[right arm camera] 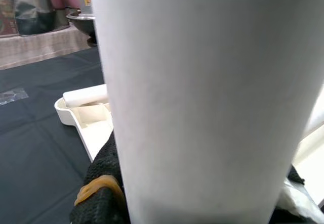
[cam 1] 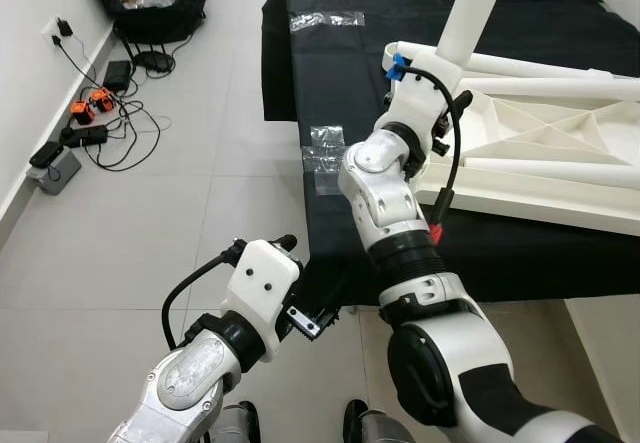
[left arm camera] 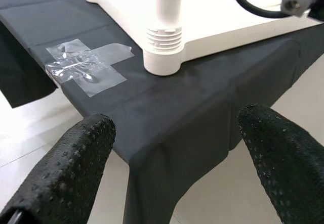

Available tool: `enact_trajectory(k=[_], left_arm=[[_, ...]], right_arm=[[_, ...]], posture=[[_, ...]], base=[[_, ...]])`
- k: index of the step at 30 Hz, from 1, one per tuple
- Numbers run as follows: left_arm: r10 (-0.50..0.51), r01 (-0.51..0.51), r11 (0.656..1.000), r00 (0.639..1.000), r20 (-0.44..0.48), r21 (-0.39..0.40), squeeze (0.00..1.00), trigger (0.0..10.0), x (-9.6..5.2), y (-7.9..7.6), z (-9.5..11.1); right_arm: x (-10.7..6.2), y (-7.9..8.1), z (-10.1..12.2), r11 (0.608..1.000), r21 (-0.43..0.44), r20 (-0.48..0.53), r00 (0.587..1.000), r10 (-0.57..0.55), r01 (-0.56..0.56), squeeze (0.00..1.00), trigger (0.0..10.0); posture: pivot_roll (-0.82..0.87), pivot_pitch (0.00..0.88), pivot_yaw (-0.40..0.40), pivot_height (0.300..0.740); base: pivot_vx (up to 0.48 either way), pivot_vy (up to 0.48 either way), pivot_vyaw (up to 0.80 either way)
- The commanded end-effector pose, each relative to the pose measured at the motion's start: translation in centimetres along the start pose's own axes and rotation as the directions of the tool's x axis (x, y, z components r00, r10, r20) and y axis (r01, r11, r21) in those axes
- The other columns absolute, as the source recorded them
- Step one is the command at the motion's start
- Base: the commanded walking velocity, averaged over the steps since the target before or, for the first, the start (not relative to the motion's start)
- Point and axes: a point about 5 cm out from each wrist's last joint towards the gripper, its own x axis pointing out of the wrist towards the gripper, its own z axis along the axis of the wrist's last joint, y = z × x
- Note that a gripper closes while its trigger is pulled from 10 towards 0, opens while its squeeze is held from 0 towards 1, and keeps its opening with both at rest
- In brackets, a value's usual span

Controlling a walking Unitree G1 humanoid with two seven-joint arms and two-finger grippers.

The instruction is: Building children table

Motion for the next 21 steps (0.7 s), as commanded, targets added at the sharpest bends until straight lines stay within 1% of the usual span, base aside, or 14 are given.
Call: enact_trajectory(k=[1,9,12,14,15,17,18,21], left_arm=[[-0.003,0.003,1.000,1.000,-0.002,-0.016,0.00,10.0,-0.1,-0.3,-0.1],[0.001,-0.001,1.000,1.000,0.002,-0.017,0.00,10.0,-0.3,-0.3,0.2],[0.005,-0.005,1.000,1.000,0.001,-0.022,0.00,10.0,-0.3,-0.3,0.2],[0.006,-0.006,1.000,1.000,0.001,-0.024,0.00,10.0,-0.3,-0.4,0.1],[0.006,-0.006,1.000,1.000,0.001,-0.026,0.00,10.0,-0.2,-0.4,0.1],[0.006,-0.006,1.000,1.000,0.001,-0.026,0.00,10.0,-0.2,-0.4,0.1],[0.007,-0.007,1.000,1.000,0.000,-0.028,0.00,10.0,-0.2,-0.4,0.0],[0.007,-0.008,1.000,1.000,-0.002,-0.031,0.00,10.0,-0.1,-0.4,-0.1]], right_arm=[[-0.5,-0.6,-3.7,0.995,-0.082,-0.160,0.985,-0.071,0.059,0.00,10.0],[-1.4,0.0,-3.3,0.991,-0.079,-0.158,0.980,-0.120,0.109,0.00,10.0],[-1.6,0.5,-3.1,0.997,-0.061,-0.150,0.987,-0.065,0.056,0.00,10.0],[-1.6,0.7,-3.0,0.998,-0.054,-0.147,0.988,-0.053,0.045,0.00,10.0],[-1.6,0.7,-3.0,0.998,-0.049,-0.140,0.989,-0.042,0.036,0.21,10.0],[-1.6,0.7,-3.0,0.998,-0.049,-0.140,0.989,-0.042,0.036,0.21,10.0],[-1.5,0.8,-3.0,0.999,-0.035,-0.139,0.990,-0.025,0.021,1.00,10.0],[-1.3,0.9,-2.7,1.000,-0.015,-0.125,0.992,-0.003,0.001,1.00,10.0]], posture=[[0.13,0.224,-0.061,0.740],[0.15,0.233,-0.069,0.740],[0.13,0.245,-0.068,0.740],[0.13,0.245,-0.068,0.740],[0.12,0.244,-0.069,0.740],[0.12,0.244,-0.069,0.740],[0.12,0.245,-0.068,0.740],[0.12,0.243,-0.064,0.740]], base=[[0.000,0.000,0.00],[0.000,0.000,0.00],[0.000,0.000,0.00],[0.000,0.000,0.00],[0.000,0.000,0.00],[0.000,0.000,0.00],[0.000,0.000,0.00],[0.000,0.000,0.00]])
